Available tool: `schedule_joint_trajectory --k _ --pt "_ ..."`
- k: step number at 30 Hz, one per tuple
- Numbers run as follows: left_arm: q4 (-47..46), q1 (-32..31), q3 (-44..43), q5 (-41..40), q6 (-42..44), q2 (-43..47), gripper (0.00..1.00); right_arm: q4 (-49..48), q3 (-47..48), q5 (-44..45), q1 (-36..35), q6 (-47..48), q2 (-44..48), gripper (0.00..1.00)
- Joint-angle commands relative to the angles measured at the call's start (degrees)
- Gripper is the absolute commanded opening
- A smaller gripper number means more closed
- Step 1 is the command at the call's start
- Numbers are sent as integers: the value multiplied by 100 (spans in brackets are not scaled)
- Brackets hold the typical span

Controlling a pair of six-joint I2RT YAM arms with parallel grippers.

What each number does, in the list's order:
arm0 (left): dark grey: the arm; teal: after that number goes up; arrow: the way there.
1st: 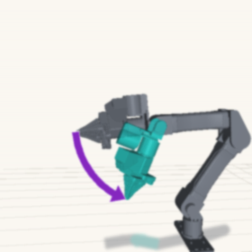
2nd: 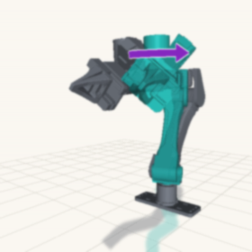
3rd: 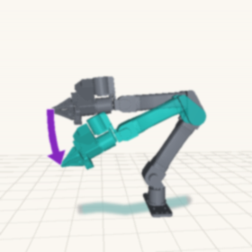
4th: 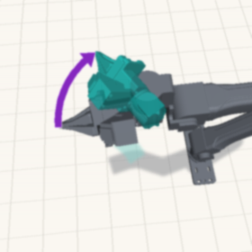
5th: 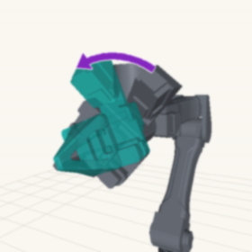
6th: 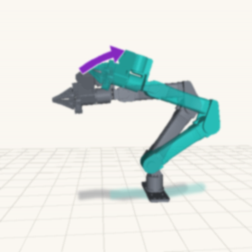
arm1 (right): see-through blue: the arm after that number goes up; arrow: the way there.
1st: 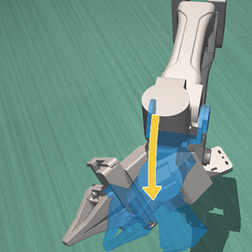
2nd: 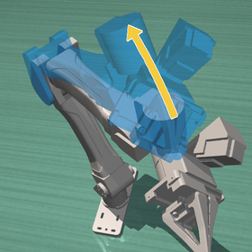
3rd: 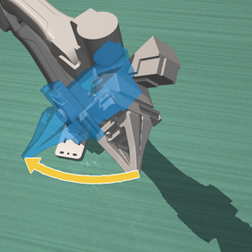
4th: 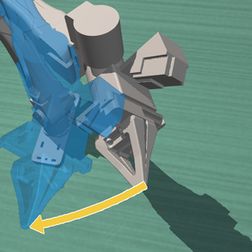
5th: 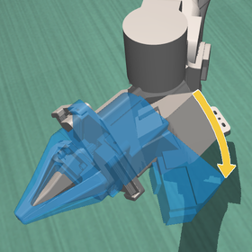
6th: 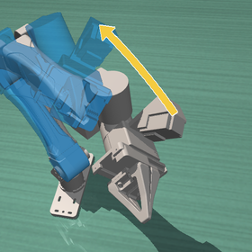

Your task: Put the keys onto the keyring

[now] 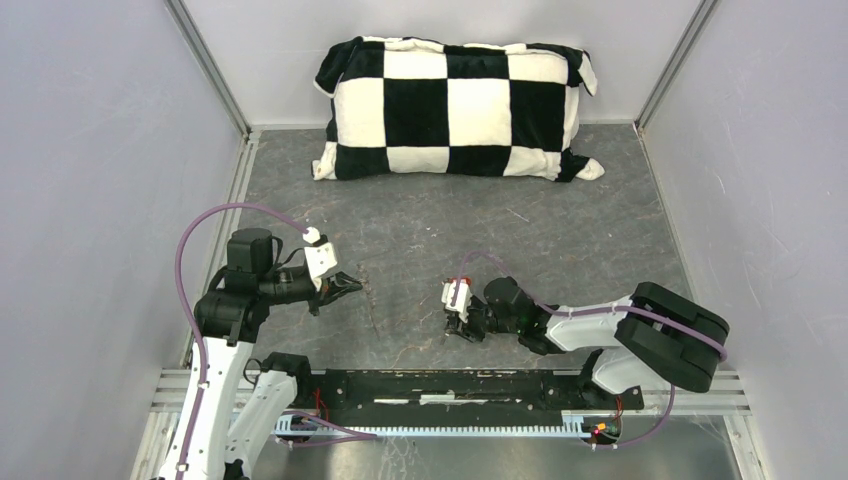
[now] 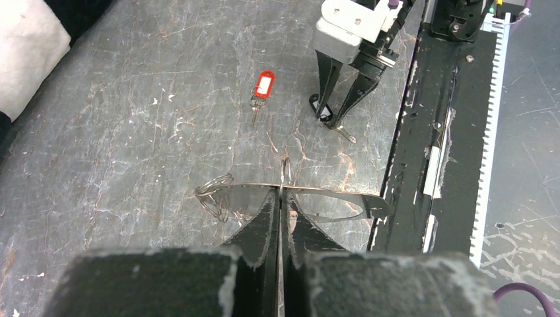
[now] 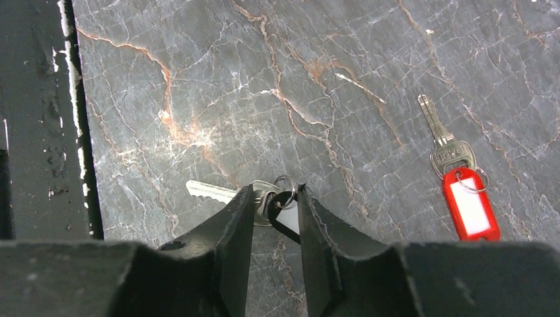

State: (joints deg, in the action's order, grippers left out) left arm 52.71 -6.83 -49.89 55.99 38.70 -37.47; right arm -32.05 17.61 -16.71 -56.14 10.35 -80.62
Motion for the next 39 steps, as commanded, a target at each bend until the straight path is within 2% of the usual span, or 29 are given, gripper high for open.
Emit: schedule_joint_trajectory --k 1,4,8,12,20,24,32,37,39 --pt "-33 15 -231 34 129 8 2 -165 116 -182 24 -24 -137 34" --pt "-33 15 -249 16 144 12 2 -254 76 -239 33 -59 -178 26" --pt "-9 13 -258 17 154 12 2 -258 60 -251 51 -59 -156 11" --pt "-11 15 -258 18 156 20 2 -239 72 -252 61 -42 -106 1" --pt "-11 15 -241 31 139 28 2 -222 79 -312 59 -65 57 0" --pt "-8 15 -209 61 136 14 2 -221 175 -430 56 -401 405 0" --pt "-95 15 -90 63 -125 -50 2 614 922 -994 29 -1297 849 0" --pt "-98 15 -56 32 -108 -30 2 1220 1394 -792 -103 -1277 1131 0" --pt "-60 15 -75 9 -68 2 2 1387 1667 -962 -117 -1393 1157 0"
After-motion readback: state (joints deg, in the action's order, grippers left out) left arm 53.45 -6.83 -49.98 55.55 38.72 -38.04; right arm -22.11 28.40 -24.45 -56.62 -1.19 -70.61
